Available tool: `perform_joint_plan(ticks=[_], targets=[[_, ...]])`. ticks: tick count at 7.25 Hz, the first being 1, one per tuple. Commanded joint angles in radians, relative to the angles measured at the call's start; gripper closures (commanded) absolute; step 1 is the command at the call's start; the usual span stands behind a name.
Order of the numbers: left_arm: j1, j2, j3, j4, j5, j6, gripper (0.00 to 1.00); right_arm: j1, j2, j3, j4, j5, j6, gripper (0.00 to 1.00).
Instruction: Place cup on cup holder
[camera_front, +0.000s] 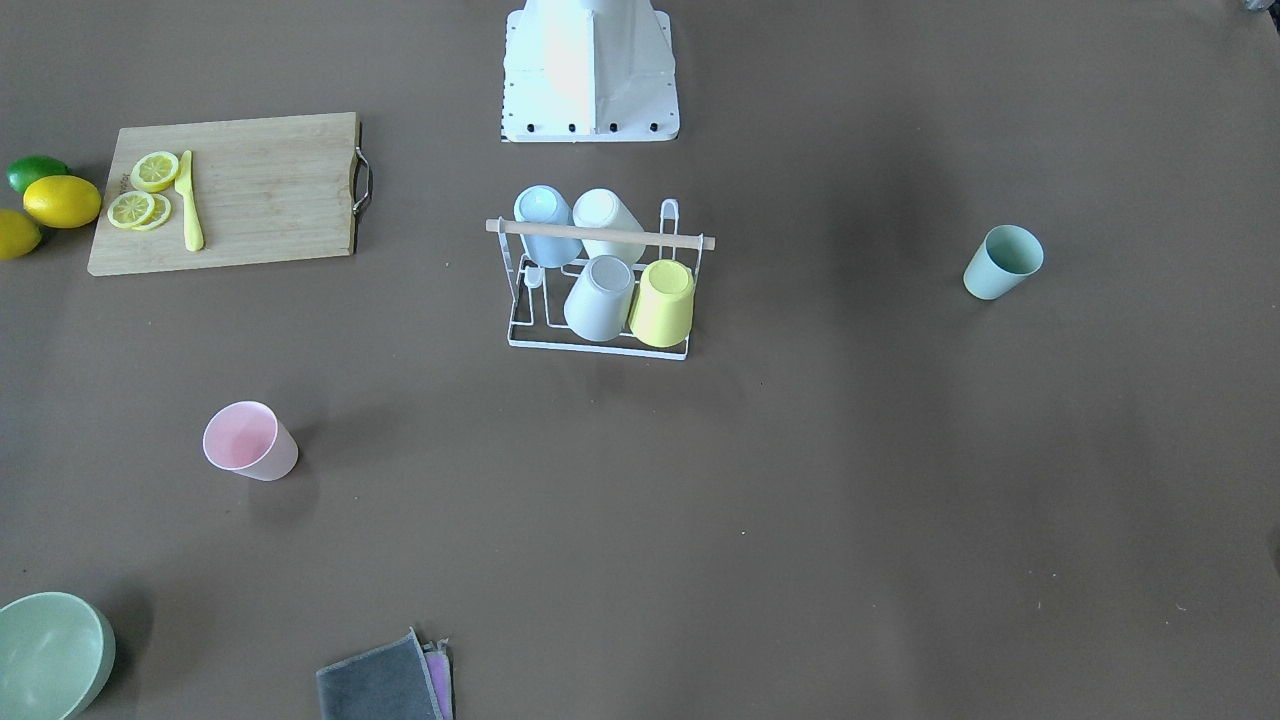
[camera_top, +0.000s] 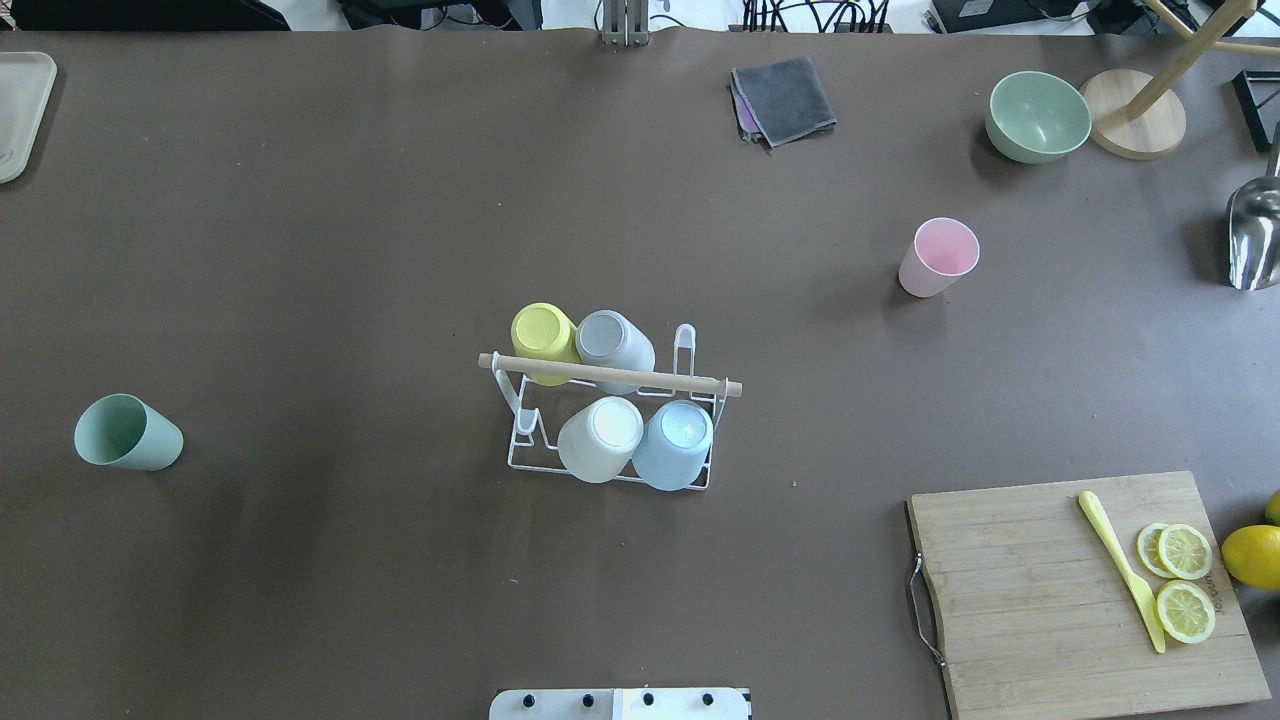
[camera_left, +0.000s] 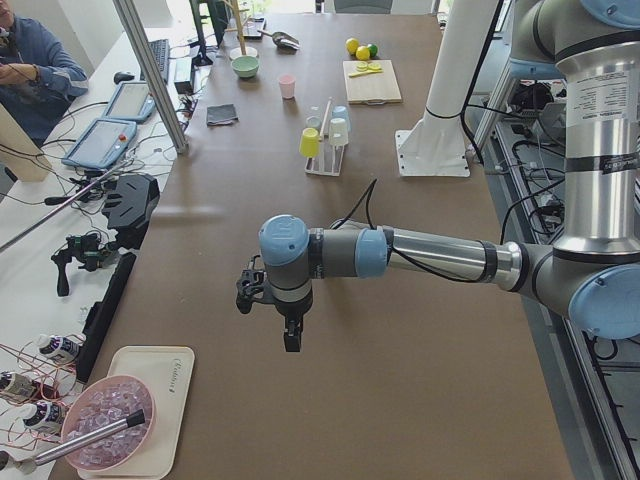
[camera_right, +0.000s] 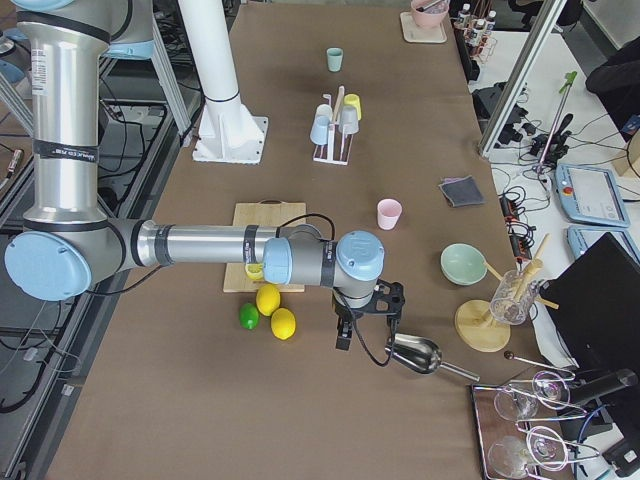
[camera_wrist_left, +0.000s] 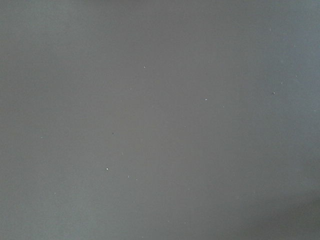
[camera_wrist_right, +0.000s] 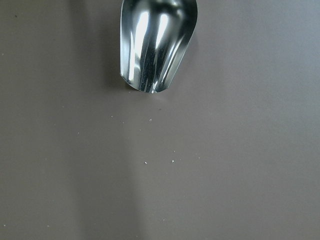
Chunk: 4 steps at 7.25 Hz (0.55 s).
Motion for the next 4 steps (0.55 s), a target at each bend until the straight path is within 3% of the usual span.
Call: perform_joint_plan(ticks=[1, 3, 4], targets=[[0.036, -0.014, 0.000, 0.005, -0.004, -0.004, 0.02, -0.008, 0.007, 0.009, 0.000, 0.002, 0.002, 0.00], [0.099, -0.090, 0.011, 0.053, 0.003, -0.018, 0.02, -0.031, 0.045, 0.020, 0.002, 0.002, 0.002, 0.00], [0.149, -0.175, 0.015, 0.215, 0.003, -0.018, 0.02, -0.049, 0.084, 0.024, 0.002, 0.008, 0.002, 0.00]])
